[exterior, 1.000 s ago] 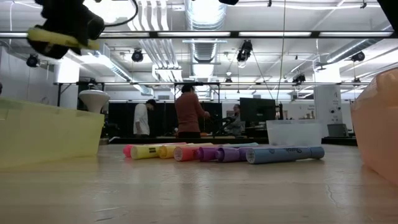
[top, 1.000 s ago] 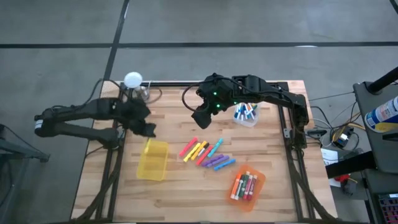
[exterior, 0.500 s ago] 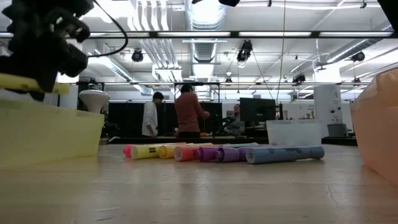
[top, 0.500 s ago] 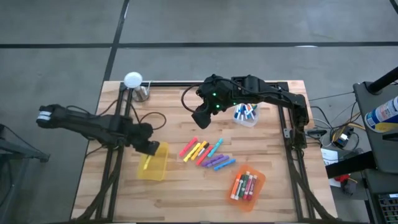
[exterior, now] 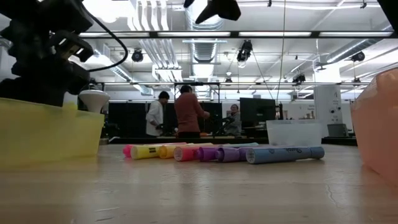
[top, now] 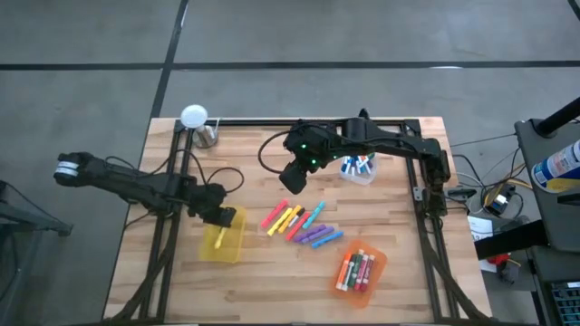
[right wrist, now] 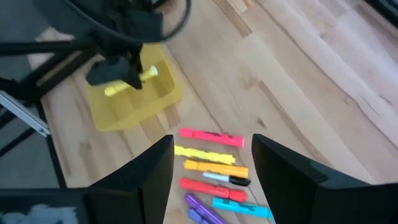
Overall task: Pick & Place Markers
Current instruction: Put the large yellow highlighter pen into the yellow bin, then put the large blue highlighter pen into the yellow bin
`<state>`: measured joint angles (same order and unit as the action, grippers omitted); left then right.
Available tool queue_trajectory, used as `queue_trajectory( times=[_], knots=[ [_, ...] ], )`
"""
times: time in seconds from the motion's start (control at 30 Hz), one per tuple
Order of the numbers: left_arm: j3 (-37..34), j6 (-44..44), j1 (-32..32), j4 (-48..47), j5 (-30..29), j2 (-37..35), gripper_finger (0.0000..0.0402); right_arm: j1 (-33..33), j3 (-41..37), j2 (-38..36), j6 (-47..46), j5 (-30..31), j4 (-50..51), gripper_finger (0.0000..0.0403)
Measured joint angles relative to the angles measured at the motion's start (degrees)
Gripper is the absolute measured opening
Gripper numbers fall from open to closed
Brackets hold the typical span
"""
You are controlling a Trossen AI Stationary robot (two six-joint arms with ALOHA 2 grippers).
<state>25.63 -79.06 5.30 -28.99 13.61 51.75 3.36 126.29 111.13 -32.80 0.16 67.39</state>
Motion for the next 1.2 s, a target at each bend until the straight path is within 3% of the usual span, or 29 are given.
queue_trajectory(
  times=[0.37, 0.5, 0.73, 1.2],
  knots=[
    [0.0, 0.45, -0.04, 1.1, -0.72, -0.1, 0.0187, 0.0, -3.54, 0.0, 0.52, -0.55, 0.06, 0.0208],
    [0.78, 0.59, -0.04, 1.08, -0.54, -0.37, 0.0193, -0.19, -4.52, -0.02, 4.96, -3.0, 0.27, 0.0208],
    [6.49, 6.24, -0.41, 1.19, -0.47, -0.97, 0.0194, -3.54, -6.87, -0.02, 20.59, -4.66, 3.73, 0.0208],
    [21.84, 20.82, -2.27, 2.55, -2.63, -1.07, 0.0194, -10.56, -20.13, 0.0, 29.11, -4.67, 7.07, 0.0208]
  ],
)
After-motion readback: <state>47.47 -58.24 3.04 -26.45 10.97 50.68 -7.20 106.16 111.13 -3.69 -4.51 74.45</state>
